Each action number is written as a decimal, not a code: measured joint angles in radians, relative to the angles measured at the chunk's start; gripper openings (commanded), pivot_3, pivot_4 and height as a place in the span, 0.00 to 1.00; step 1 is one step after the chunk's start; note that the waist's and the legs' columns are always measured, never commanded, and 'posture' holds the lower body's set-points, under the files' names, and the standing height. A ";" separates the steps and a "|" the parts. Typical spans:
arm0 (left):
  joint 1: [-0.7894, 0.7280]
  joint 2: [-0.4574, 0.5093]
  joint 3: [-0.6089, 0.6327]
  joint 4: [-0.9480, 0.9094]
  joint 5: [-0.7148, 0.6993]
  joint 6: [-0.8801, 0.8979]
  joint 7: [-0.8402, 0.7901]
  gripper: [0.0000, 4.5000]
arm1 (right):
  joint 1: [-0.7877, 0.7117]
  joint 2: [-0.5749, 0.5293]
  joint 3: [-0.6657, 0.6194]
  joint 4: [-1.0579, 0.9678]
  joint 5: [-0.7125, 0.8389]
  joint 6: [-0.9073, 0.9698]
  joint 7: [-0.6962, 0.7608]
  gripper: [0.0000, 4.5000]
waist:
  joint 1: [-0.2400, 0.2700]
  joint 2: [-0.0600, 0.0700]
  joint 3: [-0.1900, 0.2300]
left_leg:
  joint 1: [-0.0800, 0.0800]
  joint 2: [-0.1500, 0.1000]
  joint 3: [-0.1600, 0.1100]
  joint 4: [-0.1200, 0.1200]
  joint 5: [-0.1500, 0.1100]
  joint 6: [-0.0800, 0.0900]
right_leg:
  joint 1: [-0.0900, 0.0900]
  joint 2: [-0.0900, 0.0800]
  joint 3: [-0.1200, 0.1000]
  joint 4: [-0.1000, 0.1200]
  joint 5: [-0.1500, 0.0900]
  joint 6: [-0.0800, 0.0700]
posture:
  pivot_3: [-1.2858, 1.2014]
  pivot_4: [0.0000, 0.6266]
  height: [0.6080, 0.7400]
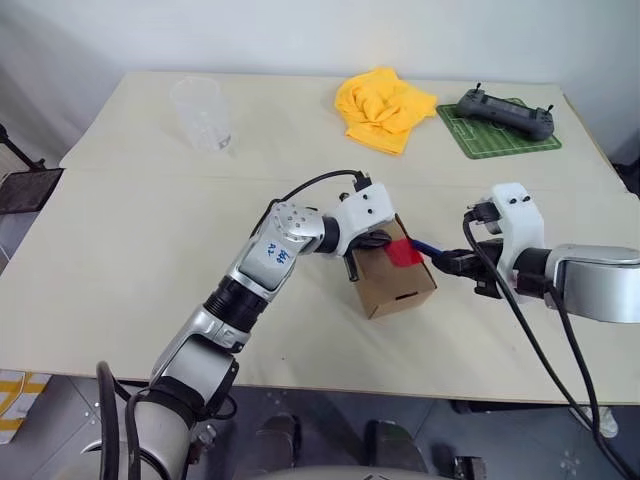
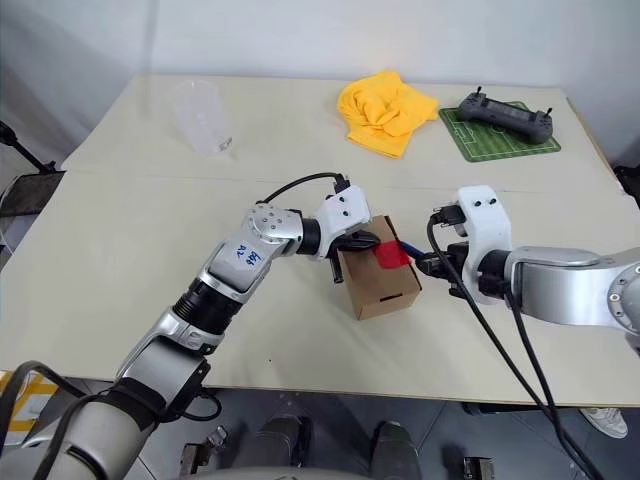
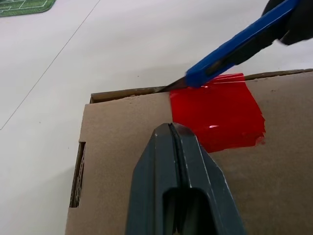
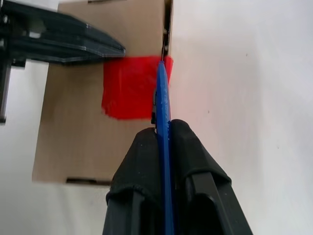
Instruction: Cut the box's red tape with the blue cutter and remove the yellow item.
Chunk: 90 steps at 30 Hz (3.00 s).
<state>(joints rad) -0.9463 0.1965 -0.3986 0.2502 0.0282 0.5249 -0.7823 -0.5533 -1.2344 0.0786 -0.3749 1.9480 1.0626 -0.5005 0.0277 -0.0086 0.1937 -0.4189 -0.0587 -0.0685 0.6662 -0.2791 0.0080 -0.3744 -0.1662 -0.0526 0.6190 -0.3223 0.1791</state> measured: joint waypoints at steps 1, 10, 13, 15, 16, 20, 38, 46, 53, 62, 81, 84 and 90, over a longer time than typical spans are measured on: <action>0.000 0.000 0.000 0.000 0.000 0.001 0.000 0.00 | -0.002 -0.013 0.000 0.007 0.000 0.014 0.019 0.02 | 0.000 0.000 0.000 | 0.000 0.000 0.000 0.000 0.000 0.000 | 0.000 0.000 0.000 0.000 0.000 0.000 | 0.52 0.24 1.00; 0.005 -0.007 0.001 -0.003 0.000 0.013 0.002 0.00 | -0.007 -0.106 0.003 0.043 0.006 0.082 0.148 0.02 | 0.002 -0.001 0.000 | 0.000 0.000 0.000 0.000 0.000 0.000 | 0.000 0.000 0.000 0.000 0.000 0.000 | 0.52 0.24 1.00; 0.010 -0.012 0.006 -0.004 0.000 0.015 0.004 0.00 | 0.012 -0.138 0.002 0.041 0.006 0.083 0.186 0.02 | 0.003 -0.001 -0.001 | 0.000 0.000 0.000 0.000 0.000 0.000 | 0.000 0.000 0.000 0.000 0.000 0.000 | 0.52 0.24 1.00; 0.012 -0.013 0.009 -0.004 0.000 0.015 0.004 0.00 | 0.044 -0.164 0.002 0.028 0.006 0.086 0.215 0.02 | 0.003 -0.001 -0.001 | 0.000 0.000 0.000 0.000 0.000 0.000 | 0.000 0.000 0.000 -0.001 0.000 0.000 | 0.52 0.24 1.00; 0.013 -0.014 0.009 -0.003 0.000 0.015 0.004 0.00 | 0.060 -0.177 0.002 0.023 0.005 0.083 0.228 0.02 | 0.003 -0.001 -0.001 | 0.000 0.000 0.000 0.000 0.000 0.000 | 0.001 0.000 0.000 -0.001 0.000 0.000 | 0.52 0.24 1.00; 0.014 -0.017 0.011 -0.002 0.000 0.015 0.004 0.00 | 0.115 -0.232 -0.009 -0.005 0.004 0.061 0.276 0.02 | 0.004 -0.001 -0.001 | 0.000 0.000 0.000 0.000 0.000 0.000 | 0.001 0.000 0.000 -0.001 0.000 0.000 | 0.52 0.24 1.00; 0.194 0.105 0.105 -0.088 -0.190 -0.202 -0.292 0.00 | 0.550 -0.200 -0.742 0.010 0.005 0.193 0.397 0.02 | 0.016 -0.001 -0.001 | -0.002 0.003 0.003 -0.001 0.000 0.000 | -0.001 0.000 -0.003 -0.002 0.000 -0.002 | 0.52 0.24 1.00; 0.348 0.217 0.247 -0.201 -0.319 -0.320 -0.388 0.00 | 0.621 0.240 -0.667 -0.049 -0.668 -0.209 0.598 0.02 | 0.018 0.000 -0.001 | -0.001 -0.003 0.003 0.002 0.001 0.000 | -0.001 0.000 0.003 0.000 0.001 0.001 | 0.52 0.24 1.00; 0.508 0.301 0.362 -0.242 -0.359 -0.314 -0.346 0.00 | 0.634 0.407 -0.407 0.256 -1.252 -0.640 0.809 0.02 | -0.008 0.003 0.000 | 0.006 -0.002 0.005 -0.003 0.002 -0.002 | -0.001 0.000 0.005 0.003 0.001 0.000 | 0.52 0.24 1.00; 0.547 0.333 0.467 -0.246 -0.387 -0.200 -0.197 0.00 | 0.657 0.451 -0.463 0.345 -1.342 -0.754 1.048 0.70 | -0.007 0.004 0.000 | 0.011 -0.001 0.006 -0.005 0.002 -0.003 | 0.002 0.001 0.007 0.005 0.000 -0.001 | 0.52 0.24 1.00; 0.383 0.222 0.289 -0.178 -0.334 0.006 -0.036 0.00 | 0.210 0.588 -0.062 0.420 -1.662 -0.843 1.176 0.01 | -0.007 0.002 0.000 | 0.011 0.001 0.008 -0.006 0.002 -0.006 | -0.001 0.002 0.007 0.007 0.000 -0.002 | 0.52 0.24 1.00; 0.369 0.212 0.276 -0.174 -0.328 0.006 -0.034 0.00 | 0.203 0.597 -0.032 0.410 -1.688 -0.819 1.194 0.01 | -0.006 0.002 0.000 | 0.011 0.000 0.008 -0.006 0.002 -0.006 | -0.001 0.002 0.007 0.007 0.000 -0.002 | 0.52 0.24 1.00; 0.370 0.191 0.254 -0.182 -0.322 0.044 -0.022 0.00 | 0.259 0.611 0.018 0.213 -1.633 -0.608 1.243 0.01 | -0.008 0.002 0.000 | 0.012 0.001 0.008 -0.007 0.002 -0.006 | -0.001 0.002 0.007 0.006 0.000 -0.002 | 0.52 0.24 1.00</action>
<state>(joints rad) -0.5760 0.3875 -0.1449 0.0686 -0.2937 0.5691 -0.8044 -0.2947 -0.6238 0.0969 -0.1616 0.3147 0.4543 0.7421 0.0198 -0.0064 0.1936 -0.4073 -0.0576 -0.0604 0.6594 -0.2774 0.0019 -0.3755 -0.1640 -0.0456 0.6253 -0.3226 0.1768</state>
